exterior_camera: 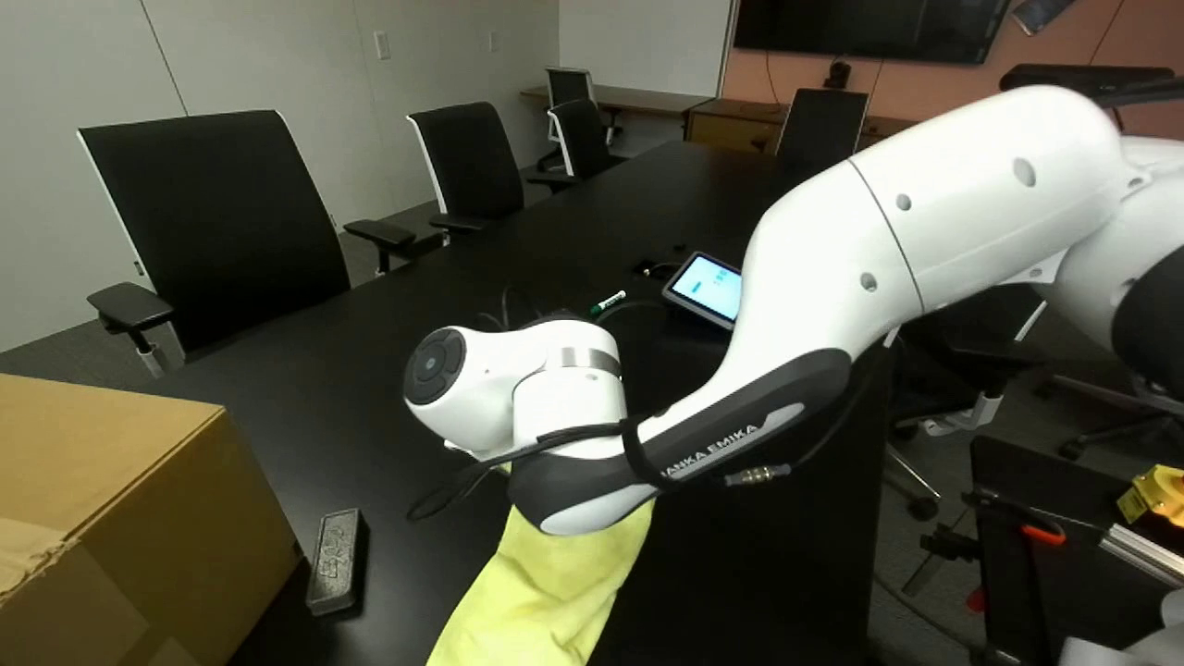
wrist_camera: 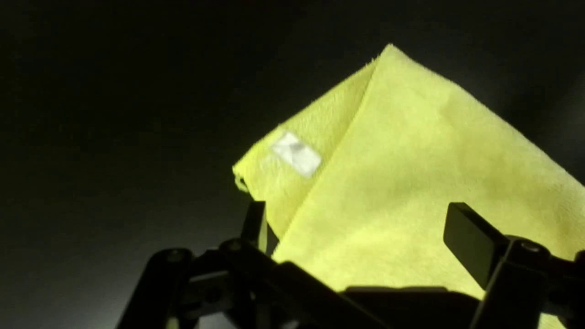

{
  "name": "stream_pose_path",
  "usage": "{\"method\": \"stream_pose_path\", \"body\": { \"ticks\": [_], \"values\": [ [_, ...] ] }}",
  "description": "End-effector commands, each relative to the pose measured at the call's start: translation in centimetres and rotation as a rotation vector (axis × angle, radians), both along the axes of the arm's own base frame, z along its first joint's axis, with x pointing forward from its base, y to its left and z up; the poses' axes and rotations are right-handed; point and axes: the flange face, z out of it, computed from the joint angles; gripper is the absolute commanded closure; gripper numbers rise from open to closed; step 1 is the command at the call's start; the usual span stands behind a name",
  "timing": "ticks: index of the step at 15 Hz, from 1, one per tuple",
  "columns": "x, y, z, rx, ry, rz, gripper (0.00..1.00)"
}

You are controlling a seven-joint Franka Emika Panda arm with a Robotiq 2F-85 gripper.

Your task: Fold the yellow towel from bottom to top

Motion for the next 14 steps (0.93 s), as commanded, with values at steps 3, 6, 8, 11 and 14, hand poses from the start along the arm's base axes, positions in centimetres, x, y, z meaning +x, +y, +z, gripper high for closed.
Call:
{"method": "stream_pose_path", "body": {
  "ticks": [3,6,8,11,14],
  "values": [
    [-3.7,-6.4,1.3,-0.005,0.000,-0.238,0.00],
    [-5.7,-9.0,1.9,0.010,0.003,-0.362,0.00],
    [-7.1,-10.7,2.6,0.019,-0.003,-0.442,0.00],
    [-9.4,-12.9,3.9,0.037,-0.033,-0.545,0.00],
    [-12.0,-15.2,5.5,0.036,-0.081,-0.627,0.00]
  ]
}}
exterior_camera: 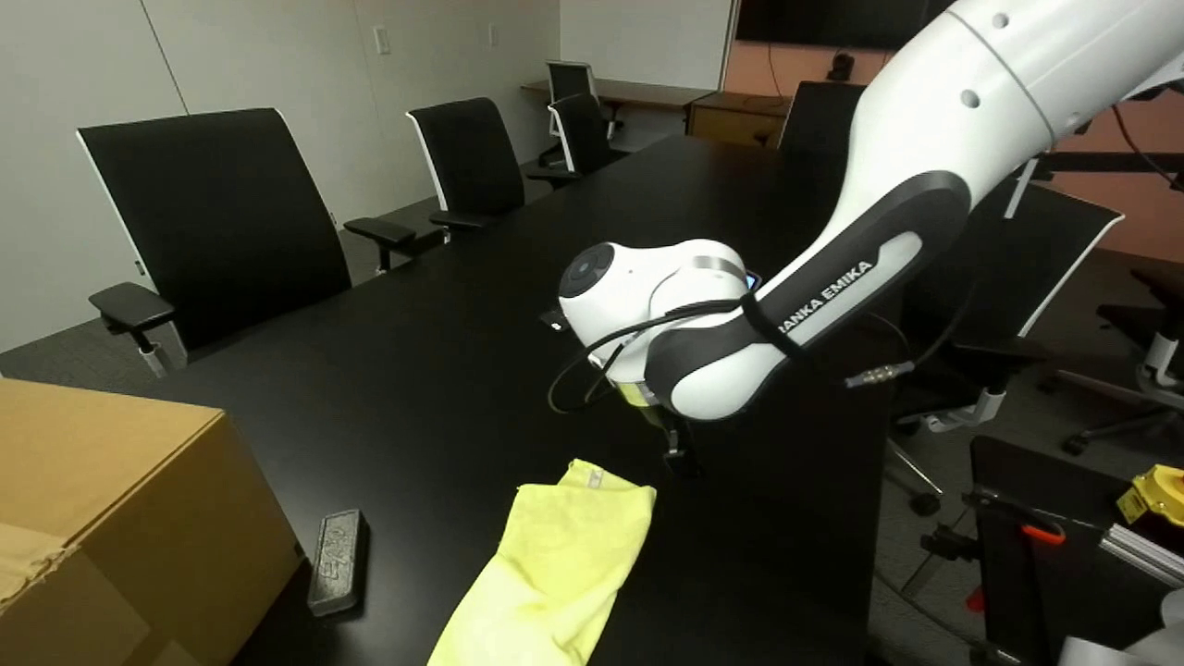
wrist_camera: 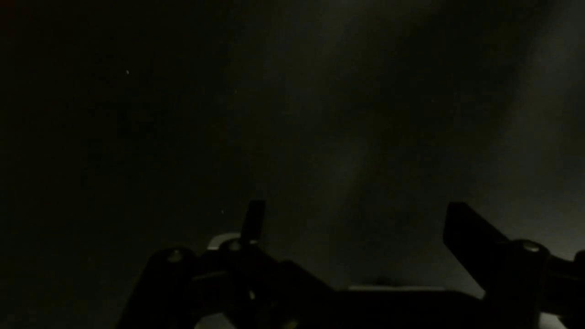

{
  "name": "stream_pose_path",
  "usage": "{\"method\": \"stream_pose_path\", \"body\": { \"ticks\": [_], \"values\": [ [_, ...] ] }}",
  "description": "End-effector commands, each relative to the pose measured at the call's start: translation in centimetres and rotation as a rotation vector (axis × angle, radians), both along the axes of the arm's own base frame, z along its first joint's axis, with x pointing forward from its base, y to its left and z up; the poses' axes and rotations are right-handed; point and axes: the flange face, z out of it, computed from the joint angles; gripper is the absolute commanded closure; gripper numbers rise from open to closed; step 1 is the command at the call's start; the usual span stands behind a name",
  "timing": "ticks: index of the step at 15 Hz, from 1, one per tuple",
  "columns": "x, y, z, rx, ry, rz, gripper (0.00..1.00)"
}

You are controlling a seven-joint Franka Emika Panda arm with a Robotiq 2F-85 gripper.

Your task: Fold the yellow towel from bottom to top

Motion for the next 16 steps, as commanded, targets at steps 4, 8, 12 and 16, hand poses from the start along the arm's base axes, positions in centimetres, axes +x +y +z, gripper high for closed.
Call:
{"method": "stream_pose_path", "body": {
  "ticks": [4,8,12,16],
  "values": [
    [-8.0,-4.5,4.7,-0.001,-0.090,-0.167,0.00],
    [-13.0,-7.1,7.2,0.025,-0.128,-0.218,0.00],
    [-18.7,-10.0,9.8,0.074,-0.172,-0.233,0.00],
    [-22.6,-13.8,13.5,0.147,-0.234,-0.316,0.00]
  ]
}}
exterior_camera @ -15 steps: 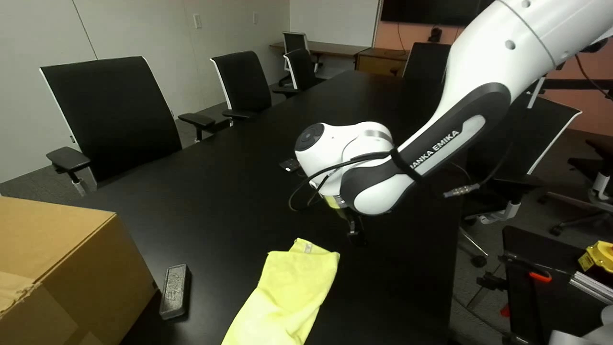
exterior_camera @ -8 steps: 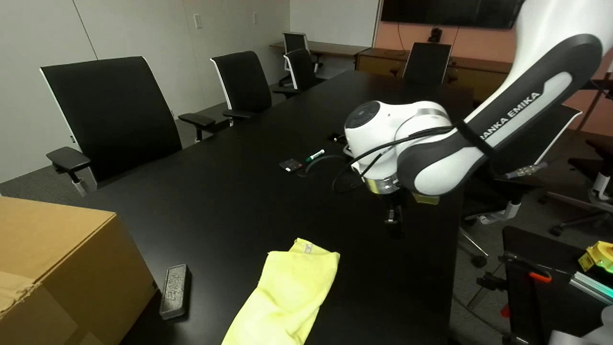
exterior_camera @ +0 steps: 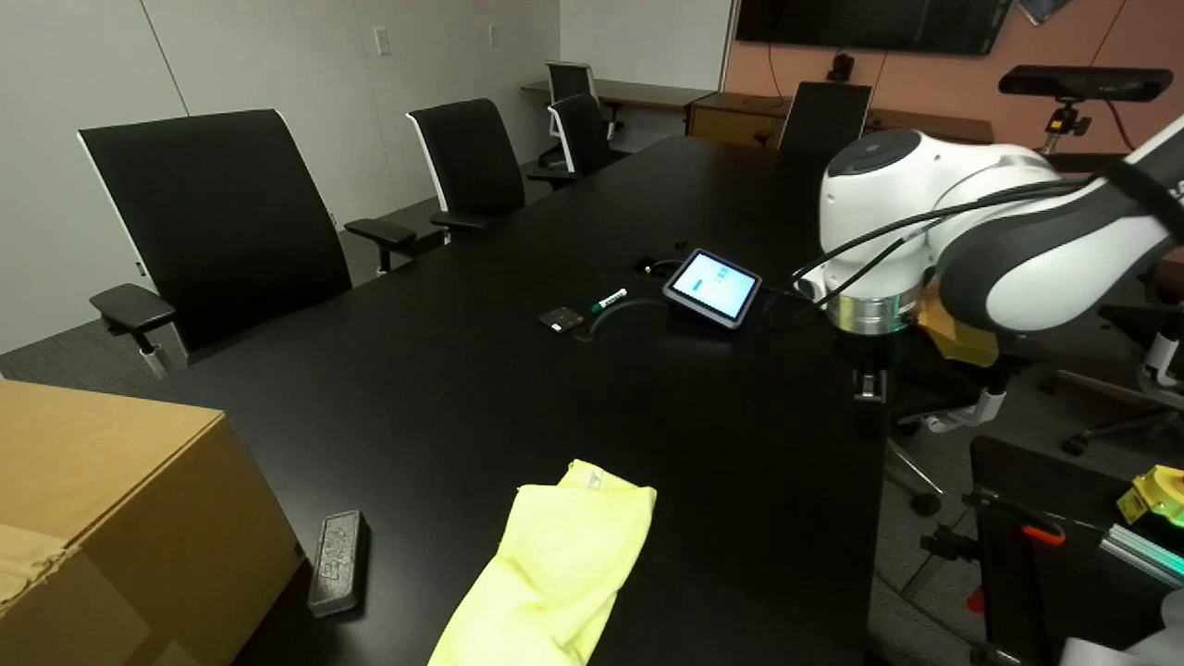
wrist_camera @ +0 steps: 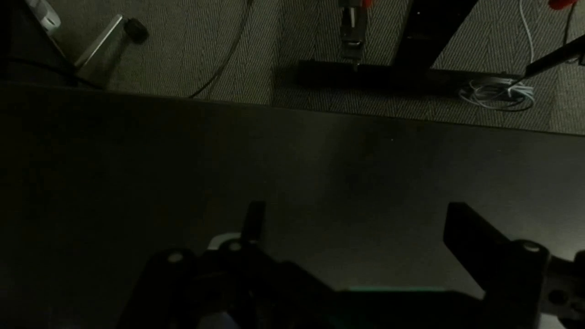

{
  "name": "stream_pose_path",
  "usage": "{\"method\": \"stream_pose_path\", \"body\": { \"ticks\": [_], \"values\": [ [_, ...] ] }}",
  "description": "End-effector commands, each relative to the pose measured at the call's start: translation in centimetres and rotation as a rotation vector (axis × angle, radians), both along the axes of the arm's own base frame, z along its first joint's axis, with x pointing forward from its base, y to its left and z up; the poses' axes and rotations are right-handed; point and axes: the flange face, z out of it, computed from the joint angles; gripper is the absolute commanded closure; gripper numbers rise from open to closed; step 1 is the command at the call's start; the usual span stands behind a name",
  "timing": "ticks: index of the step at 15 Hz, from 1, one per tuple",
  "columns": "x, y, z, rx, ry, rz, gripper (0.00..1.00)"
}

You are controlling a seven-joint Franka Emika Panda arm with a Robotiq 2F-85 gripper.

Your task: Fold the yellow towel from bottom to top

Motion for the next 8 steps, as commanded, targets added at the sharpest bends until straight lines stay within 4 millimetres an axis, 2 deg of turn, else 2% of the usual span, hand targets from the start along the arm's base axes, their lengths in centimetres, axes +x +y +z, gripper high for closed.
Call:
{"method": "stream_pose_path", "body": {
  "ticks": [1,2,5,8],
  "values": [
    [-4.0,-3.5,4.5,0.094,-0.096,-0.061,0.00],
    [-1.9,-2.0,2.0,0.040,-0.032,-0.045,0.00],
    [-3.4,-3.7,4.2,0.072,-0.076,-0.067,0.00],
    [-3.8,-3.6,4.2,0.074,-0.076,-0.065,0.00]
  ]
}}
